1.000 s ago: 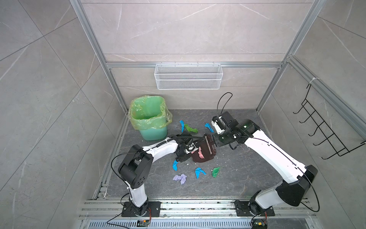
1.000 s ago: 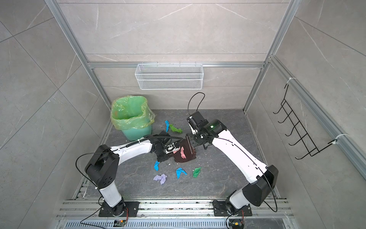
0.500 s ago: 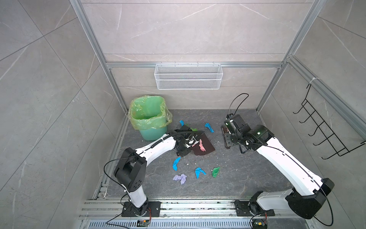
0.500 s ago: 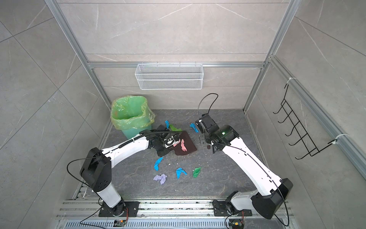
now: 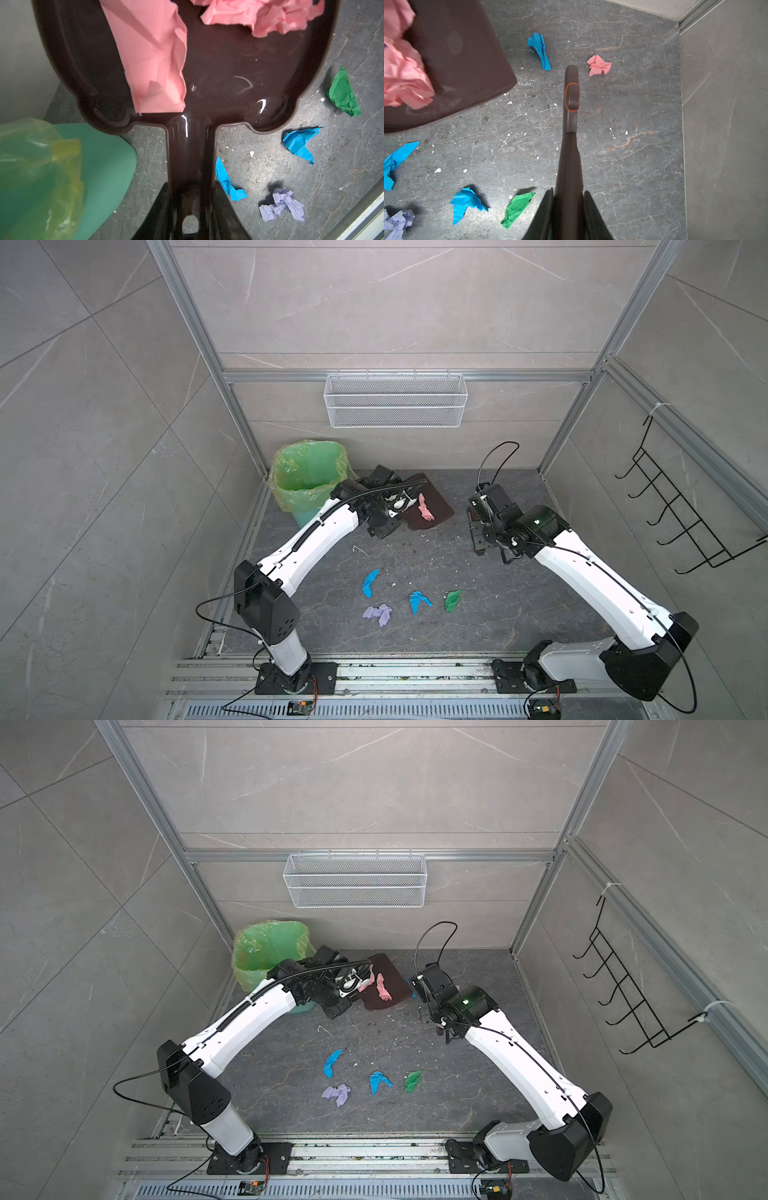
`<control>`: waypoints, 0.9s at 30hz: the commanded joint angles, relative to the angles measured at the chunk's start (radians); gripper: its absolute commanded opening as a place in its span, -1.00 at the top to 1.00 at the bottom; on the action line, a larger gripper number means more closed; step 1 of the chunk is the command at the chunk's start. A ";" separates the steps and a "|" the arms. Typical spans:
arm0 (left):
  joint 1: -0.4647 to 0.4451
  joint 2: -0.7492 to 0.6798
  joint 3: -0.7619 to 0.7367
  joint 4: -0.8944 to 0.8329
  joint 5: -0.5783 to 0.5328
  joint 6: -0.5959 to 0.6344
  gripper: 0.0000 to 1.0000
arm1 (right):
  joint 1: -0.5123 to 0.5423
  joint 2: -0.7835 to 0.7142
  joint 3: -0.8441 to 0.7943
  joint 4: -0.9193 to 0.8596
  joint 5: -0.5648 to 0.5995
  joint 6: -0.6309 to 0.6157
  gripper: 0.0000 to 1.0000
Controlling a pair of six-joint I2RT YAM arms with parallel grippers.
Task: Sweep away the paper scraps from the table
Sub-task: 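Lift the dustpan with the left gripper and carry it over the green bin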
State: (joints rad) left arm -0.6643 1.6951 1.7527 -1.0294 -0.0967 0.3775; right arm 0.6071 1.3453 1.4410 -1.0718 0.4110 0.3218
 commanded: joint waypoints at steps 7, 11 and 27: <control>0.081 0.010 0.192 -0.163 -0.038 -0.081 1.00 | -0.006 -0.024 -0.023 0.056 -0.019 0.019 1.00; 0.154 0.006 0.273 -0.226 -0.042 -0.089 1.00 | -0.007 -0.028 -0.028 0.062 -0.035 0.015 1.00; 0.433 -0.073 0.366 -0.313 -0.086 -0.144 1.00 | -0.009 -0.023 -0.065 0.090 -0.094 0.020 1.00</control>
State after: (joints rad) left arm -0.2676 1.6859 2.0892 -1.3304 -0.1551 0.2687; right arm 0.6014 1.3418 1.3922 -1.0142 0.3229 0.3218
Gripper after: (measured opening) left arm 0.287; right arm 0.232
